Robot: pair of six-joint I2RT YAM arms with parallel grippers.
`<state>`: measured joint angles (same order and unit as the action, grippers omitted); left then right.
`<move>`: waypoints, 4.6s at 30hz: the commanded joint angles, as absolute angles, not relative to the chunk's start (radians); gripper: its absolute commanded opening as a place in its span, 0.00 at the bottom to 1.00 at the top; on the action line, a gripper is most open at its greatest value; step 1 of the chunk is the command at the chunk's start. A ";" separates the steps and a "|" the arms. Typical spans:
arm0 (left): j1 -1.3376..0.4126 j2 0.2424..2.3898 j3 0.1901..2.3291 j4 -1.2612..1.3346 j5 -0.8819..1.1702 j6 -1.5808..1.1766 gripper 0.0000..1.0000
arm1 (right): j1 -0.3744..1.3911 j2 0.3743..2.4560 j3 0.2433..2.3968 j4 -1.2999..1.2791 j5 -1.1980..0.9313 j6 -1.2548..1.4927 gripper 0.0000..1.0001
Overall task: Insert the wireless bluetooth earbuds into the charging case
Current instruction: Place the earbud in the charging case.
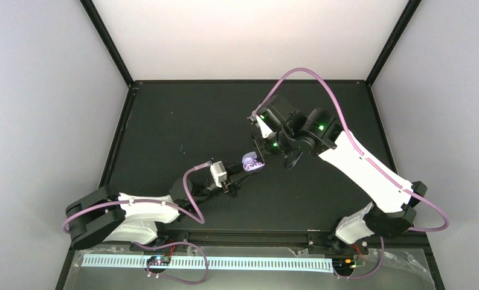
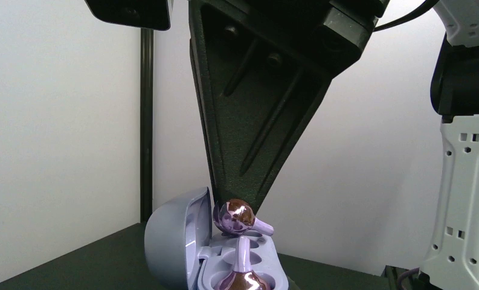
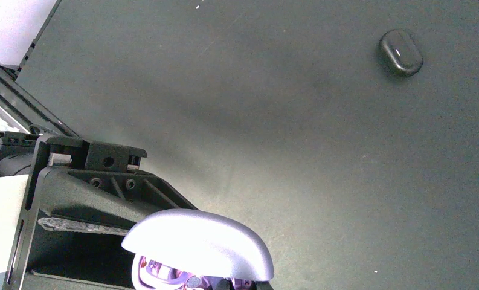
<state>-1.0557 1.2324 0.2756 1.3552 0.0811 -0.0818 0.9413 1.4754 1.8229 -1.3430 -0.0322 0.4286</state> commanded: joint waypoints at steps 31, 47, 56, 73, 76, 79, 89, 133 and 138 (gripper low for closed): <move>-1.065 1.212 0.290 1.430 0.089 -0.124 0.02 | 0.943 1.486 1.842 -1.351 -0.040 0.442 0.14; -1.065 1.207 0.285 1.427 0.088 -0.124 0.02 | 0.943 1.476 1.847 -1.362 -0.014 0.447 0.16; -1.066 1.209 0.285 1.427 0.088 -0.124 0.02 | 0.943 1.476 1.864 -1.364 0.000 0.452 0.17; -1.065 1.196 0.284 1.427 0.084 -0.143 0.02 | 0.943 1.473 1.963 -1.370 0.032 0.467 0.18; -1.066 1.187 0.282 1.425 0.079 -0.165 0.01 | 0.942 1.464 2.024 -1.375 0.058 0.464 0.19; -1.066 1.164 0.284 1.410 0.088 -0.195 0.02 | 0.942 1.414 2.003 -1.325 0.030 0.411 0.21; -1.066 0.993 0.292 1.185 0.148 -0.358 0.02 | 0.945 0.999 1.486 -0.829 -0.252 0.052 0.29; -1.066 0.839 0.310 0.994 0.286 -0.447 0.02 | 1.235 0.910 1.228 -0.655 0.129 -0.226 0.90; -1.066 0.836 0.317 0.986 0.299 -0.446 0.02 | 1.235 0.917 1.224 -0.647 0.155 -0.219 0.90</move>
<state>-1.0565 0.8505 0.2928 0.9787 0.2752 -0.4564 1.2285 0.9119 1.2312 -0.6727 0.1223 -0.2310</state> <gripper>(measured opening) 0.254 0.899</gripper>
